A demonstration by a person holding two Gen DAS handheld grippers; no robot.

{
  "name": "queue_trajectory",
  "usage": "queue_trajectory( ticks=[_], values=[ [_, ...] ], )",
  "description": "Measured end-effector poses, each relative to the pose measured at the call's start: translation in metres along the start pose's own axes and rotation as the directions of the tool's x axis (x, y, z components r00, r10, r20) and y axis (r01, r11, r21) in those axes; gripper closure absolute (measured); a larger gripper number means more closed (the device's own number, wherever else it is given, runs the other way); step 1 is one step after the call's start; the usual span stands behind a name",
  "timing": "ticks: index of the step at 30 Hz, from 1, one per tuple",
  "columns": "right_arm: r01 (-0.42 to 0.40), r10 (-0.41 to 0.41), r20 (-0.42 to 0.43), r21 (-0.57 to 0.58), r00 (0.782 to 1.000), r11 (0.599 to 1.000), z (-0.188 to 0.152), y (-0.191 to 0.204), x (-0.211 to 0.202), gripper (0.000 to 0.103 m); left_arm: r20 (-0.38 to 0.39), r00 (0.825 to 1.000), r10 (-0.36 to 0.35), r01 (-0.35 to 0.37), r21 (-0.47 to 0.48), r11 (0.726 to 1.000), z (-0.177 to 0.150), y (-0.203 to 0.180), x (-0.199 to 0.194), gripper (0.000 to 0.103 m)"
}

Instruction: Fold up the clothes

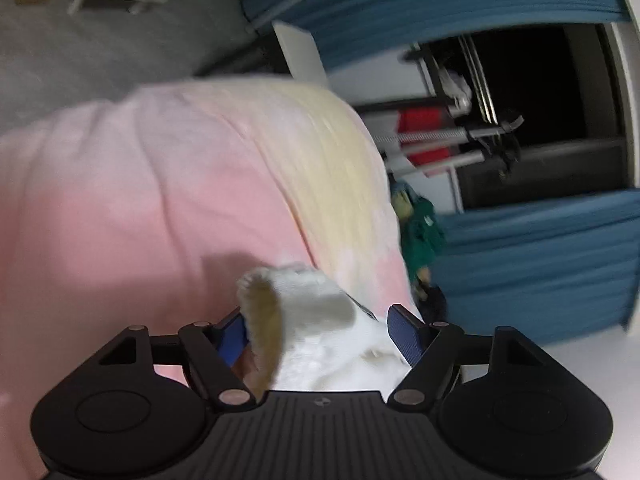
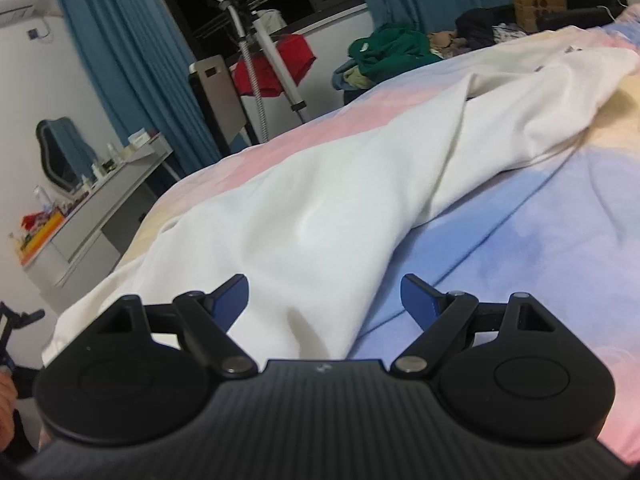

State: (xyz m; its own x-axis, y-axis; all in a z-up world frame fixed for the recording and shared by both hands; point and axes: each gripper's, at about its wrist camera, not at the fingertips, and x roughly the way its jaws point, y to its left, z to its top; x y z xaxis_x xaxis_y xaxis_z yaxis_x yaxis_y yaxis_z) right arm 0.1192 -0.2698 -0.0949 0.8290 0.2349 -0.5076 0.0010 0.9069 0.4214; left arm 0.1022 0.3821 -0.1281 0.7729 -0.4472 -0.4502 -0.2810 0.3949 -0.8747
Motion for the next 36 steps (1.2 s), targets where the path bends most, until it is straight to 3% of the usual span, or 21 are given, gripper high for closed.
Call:
queue_trajectory(
  ticks=[4,7,12,14,23,26,29,36],
  values=[
    [-0.006,0.005,-0.016,-0.018,1.0,1.0,0.0,0.004,0.006,0.018,-0.041,0.999,0.036,-0.033,0.076,0.997,-0.013,-0.005,0.005,0.029],
    [-0.004,0.003,-0.03,-0.012,1.0,1.0,0.0,0.003,0.008,0.018,-0.025,1.0,0.008,-0.006,0.1,0.995,-0.022,-0.008,-0.004,0.029],
    [-0.02,0.021,-0.033,0.028,0.999,0.999,0.002,0.0,0.006,0.018,-0.019,0.995,-0.095,0.096,0.059,0.994,-0.032,-0.003,-0.023,0.028],
    [-0.027,0.028,-0.032,0.04,0.999,0.999,0.003,-0.001,0.005,0.018,-0.016,0.994,-0.104,0.104,0.056,0.993,-0.035,-0.003,-0.024,0.026],
    [-0.043,0.046,-0.045,0.083,0.998,0.996,0.003,-0.006,0.006,0.018,0.047,0.999,0.015,-0.018,0.061,0.998,-0.02,-0.001,0.001,0.023],
    [-0.039,0.043,-0.047,0.093,0.998,0.995,0.003,-0.007,0.006,0.018,0.074,0.995,0.063,-0.068,0.067,0.995,-0.014,-0.001,0.009,0.035],
    [-0.037,0.042,-0.053,0.103,0.998,0.994,0.002,-0.008,0.007,0.018,0.102,0.989,0.11,-0.118,0.071,0.99,-0.007,0.0,0.017,0.035],
    [-0.053,0.059,-0.048,0.12,0.997,0.991,0.004,-0.008,0.005,0.018,0.089,0.995,0.051,-0.052,0.015,0.999,-0.012,0.008,0.001,0.029]
  ],
)
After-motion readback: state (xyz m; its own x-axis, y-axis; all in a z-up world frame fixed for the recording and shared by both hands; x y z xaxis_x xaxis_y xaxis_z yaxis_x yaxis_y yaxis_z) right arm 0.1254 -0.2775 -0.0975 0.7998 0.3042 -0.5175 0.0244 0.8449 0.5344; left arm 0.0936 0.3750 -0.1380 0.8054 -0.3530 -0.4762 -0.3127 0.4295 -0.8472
